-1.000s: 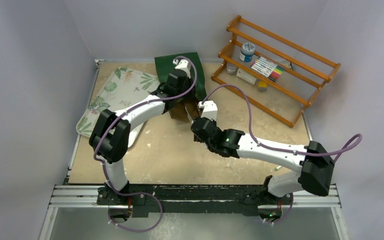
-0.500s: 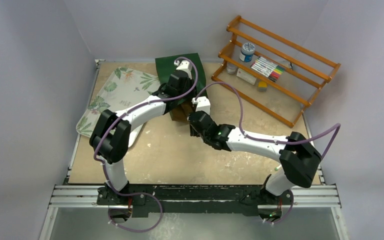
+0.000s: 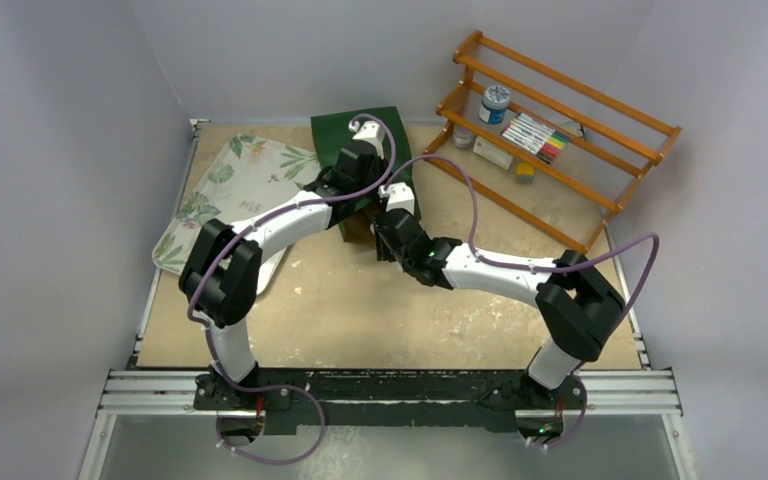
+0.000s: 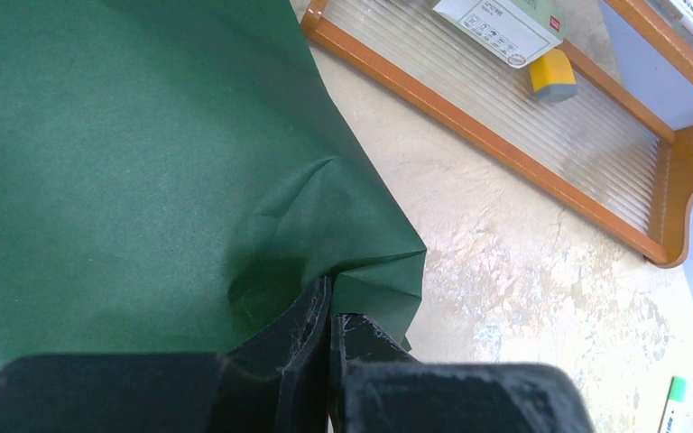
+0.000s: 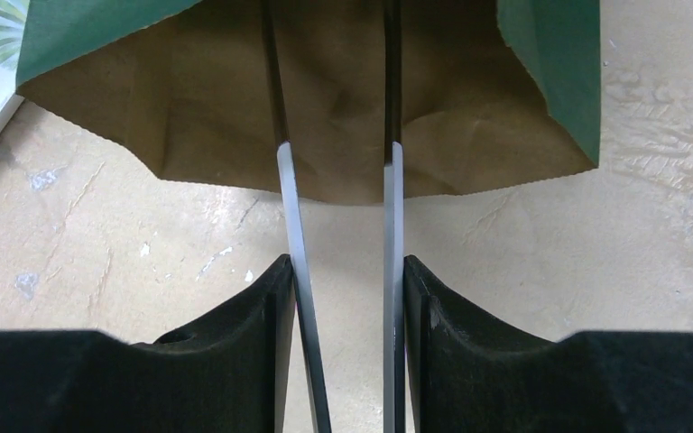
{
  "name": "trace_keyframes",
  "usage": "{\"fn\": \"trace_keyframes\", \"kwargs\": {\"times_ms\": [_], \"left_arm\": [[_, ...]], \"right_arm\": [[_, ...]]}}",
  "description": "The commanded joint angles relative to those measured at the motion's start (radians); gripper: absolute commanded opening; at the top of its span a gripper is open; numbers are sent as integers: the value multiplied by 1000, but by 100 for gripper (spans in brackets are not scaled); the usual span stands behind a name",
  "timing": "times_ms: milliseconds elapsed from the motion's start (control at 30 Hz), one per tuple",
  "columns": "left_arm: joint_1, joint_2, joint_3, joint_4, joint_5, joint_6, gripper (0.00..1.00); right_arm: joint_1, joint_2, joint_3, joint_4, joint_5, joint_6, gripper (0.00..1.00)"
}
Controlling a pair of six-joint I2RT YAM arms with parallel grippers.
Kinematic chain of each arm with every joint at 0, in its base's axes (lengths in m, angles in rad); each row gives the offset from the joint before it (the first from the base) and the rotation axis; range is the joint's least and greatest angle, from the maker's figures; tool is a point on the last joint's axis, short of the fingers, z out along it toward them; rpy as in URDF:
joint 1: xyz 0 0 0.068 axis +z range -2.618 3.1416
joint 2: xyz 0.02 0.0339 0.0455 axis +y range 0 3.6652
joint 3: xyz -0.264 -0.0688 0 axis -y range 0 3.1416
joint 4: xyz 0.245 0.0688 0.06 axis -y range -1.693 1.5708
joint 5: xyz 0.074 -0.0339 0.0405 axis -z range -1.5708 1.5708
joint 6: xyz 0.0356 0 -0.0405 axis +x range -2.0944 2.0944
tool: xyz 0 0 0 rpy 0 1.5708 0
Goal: Take the fake bread out of the paper bag
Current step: Take out the fake bread from the paper bag.
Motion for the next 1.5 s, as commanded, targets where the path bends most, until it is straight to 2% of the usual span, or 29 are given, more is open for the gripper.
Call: {"fn": "trace_keyframes", "kwargs": {"times_ms": [0,633,733,800,900,967,1067,1133,1233,1267,1467], "left_arm": [[-7,-21,41,6,29,-23,0],[-7,-20,32,11,62,-33,0],[-7,-18,33,13,63,-31,0],[-6,-16,34,13,65,-32,0],[-7,-14,35,14,67,-30,0],[-7,-12,34,17,67,-31,0],[-6,-11,26,30,71,-41,0],[-6,-12,19,46,74,-54,0],[-8,-12,15,51,77,-63,0],[-8,-11,16,52,78,-64,0],[-8,-14,16,51,78,-65,0]], "right_arm": [[-12,3,56,77,-6,-32,44],[-93,129,135,143,-66,-82,46],[-100,143,147,149,-87,-85,38],[-101,150,153,148,-95,-81,23],[-101,149,145,142,-102,-64,8],[-100,140,133,138,-103,-55,2],[-101,131,124,122,-98,-53,0],[-100,129,120,121,-90,-53,4],[-101,141,129,114,-83,-59,36],[-101,150,137,108,-80,-58,42],[-101,186,163,104,-89,-50,50]]}}
